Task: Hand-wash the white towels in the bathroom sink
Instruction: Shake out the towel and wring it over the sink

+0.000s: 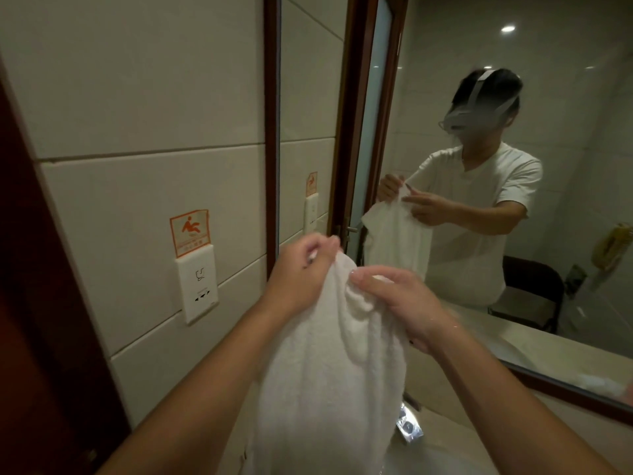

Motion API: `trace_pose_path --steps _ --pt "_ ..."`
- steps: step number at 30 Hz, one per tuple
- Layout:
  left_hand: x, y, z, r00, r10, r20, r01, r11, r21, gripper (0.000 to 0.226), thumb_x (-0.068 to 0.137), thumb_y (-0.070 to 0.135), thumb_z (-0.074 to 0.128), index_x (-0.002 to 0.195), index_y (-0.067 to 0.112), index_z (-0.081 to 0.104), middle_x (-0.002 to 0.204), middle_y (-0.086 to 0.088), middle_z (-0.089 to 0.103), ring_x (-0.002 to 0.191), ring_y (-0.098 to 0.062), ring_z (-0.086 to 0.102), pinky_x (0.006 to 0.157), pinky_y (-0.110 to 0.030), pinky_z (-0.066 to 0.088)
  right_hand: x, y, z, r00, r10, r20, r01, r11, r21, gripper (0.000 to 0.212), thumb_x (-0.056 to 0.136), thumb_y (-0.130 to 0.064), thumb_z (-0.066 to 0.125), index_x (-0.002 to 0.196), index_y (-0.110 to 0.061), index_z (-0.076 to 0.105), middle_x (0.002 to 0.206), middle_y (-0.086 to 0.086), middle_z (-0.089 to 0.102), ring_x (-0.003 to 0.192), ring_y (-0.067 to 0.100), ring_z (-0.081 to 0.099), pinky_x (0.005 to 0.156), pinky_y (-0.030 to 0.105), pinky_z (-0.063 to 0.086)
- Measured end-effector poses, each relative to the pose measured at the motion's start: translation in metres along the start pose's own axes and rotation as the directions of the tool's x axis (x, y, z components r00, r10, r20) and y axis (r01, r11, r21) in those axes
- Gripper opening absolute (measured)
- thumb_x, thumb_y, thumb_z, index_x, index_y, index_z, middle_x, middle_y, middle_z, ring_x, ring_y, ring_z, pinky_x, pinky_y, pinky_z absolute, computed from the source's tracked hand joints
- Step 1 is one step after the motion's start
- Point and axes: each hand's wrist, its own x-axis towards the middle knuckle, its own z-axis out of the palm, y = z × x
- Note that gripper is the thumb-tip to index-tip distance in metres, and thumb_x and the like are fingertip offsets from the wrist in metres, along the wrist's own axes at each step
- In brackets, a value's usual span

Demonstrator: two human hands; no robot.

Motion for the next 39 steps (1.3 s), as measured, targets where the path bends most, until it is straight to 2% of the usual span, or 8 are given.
trace_pose_path --steps 6,10,19,23,26,30,34,39 --pt "0.006 0.008 0.006 0.992 -0.119 0.035 0.123 0.979 -0.164 0.039 0.105 0.048 0.052 0.083 0.018 0.063 0.069 0.008 0.058 0.066 -0.010 0.056 0.068 -0.029 0.046 0.009 -0.003 0.005 0.993 -0.052 -0.111 0.078 0.966 0.245 0.021 0.092 -0.039 0.075 0.083 -0.020 0.076 0.104 0.030 0.073 0.094 0.039 0.071 0.096 0.058 0.055" --pt "-0.028 -0.035 0.021 0.958 -0.211 0.192 0.238 0.963 -0.129 0.054 0.090 0.080 0.050 0.082 0.031 0.071 0.077 0.000 0.068 0.075 -0.017 0.064 0.072 -0.035 0.048 0.009 -0.014 0.005 0.994 -0.093 -0.063 0.108 0.945 0.309 0.022 0.095 -0.034 0.069 0.077 -0.021 0.072 0.081 0.009 0.067 0.076 0.025 0.065 0.083 0.045 0.052" --pt "-0.047 -0.030 0.039 0.912 -0.408 -0.041 0.394 0.901 -0.180 0.049 0.110 0.052 0.032 0.100 0.019 0.067 0.102 0.001 0.068 0.101 -0.017 0.064 0.083 -0.023 0.050 -0.003 -0.023 -0.001 0.987 -0.056 -0.150 0.097 0.954 0.284 0.034 0.104 -0.020 0.061 0.069 -0.019 0.060 0.066 0.000 0.060 0.062 0.015 0.060 0.065 0.033 0.048" --pt "-0.026 -0.010 0.022 0.953 -0.270 -0.140 0.239 0.950 -0.203 0.056 0.109 0.052 0.039 0.116 0.004 0.067 0.111 -0.013 0.070 0.108 -0.026 0.066 0.094 -0.042 0.050 -0.005 -0.020 -0.010 0.958 -0.036 -0.283 0.055 0.997 0.060 0.030 0.095 -0.032 0.067 0.069 -0.020 0.062 0.074 0.002 0.059 0.077 0.023 0.059 0.076 0.040 0.043" --pt "-0.011 0.024 0.028 0.997 -0.077 -0.023 0.073 0.987 -0.142 0.042 0.111 0.039 0.042 0.084 0.013 0.060 0.074 0.003 0.058 0.068 -0.010 0.055 0.067 -0.026 0.046 -0.005 -0.014 0.011 0.974 -0.065 -0.217 0.056 0.997 -0.046 0.033 0.099 -0.047 0.064 0.089 -0.016 0.071 0.093 0.009 0.072 0.090 0.026 0.066 0.084 0.042 0.051" --pt "0.010 0.044 0.033 0.999 0.004 -0.045 -0.011 0.990 -0.143 0.040 0.112 0.037 0.042 0.078 0.017 0.053 0.069 0.008 0.049 0.063 0.000 0.048 0.060 -0.013 0.040 0.000 -0.006 0.032 0.986 -0.037 -0.160 0.043 0.998 0.035 0.045 0.095 -0.068 0.060 0.114 -0.028 0.071 0.112 0.000 0.078 0.108 0.017 0.074 0.101 0.046 0.056" --pt "0.012 0.047 0.034 0.991 -0.128 -0.034 0.114 0.957 -0.268 0.033 0.112 0.044 0.036 0.090 0.034 0.058 0.089 0.014 0.059 0.074 0.017 0.058 0.072 -0.003 0.046 0.002 -0.011 0.039 0.976 -0.056 -0.212 0.064 0.998 0.031 0.023 0.103 -0.044 0.060 0.098 -0.029 0.077 0.102 0.009 0.079 0.101 0.028 0.075 0.100 0.057 0.057" --pt "0.005 0.025 0.025 0.982 -0.190 0.008 0.177 0.898 -0.404 0.071 0.091 0.078 0.033 0.119 0.022 0.067 0.104 0.002 0.075 0.098 -0.012 0.072 0.086 -0.031 0.056 0.006 -0.030 0.034 0.975 -0.002 -0.221 0.070 0.951 0.302 0.028 0.108 -0.024 0.053 0.114 -0.005 0.073 0.109 0.024 0.076 0.105 0.038 0.075 0.100 0.060 0.057"
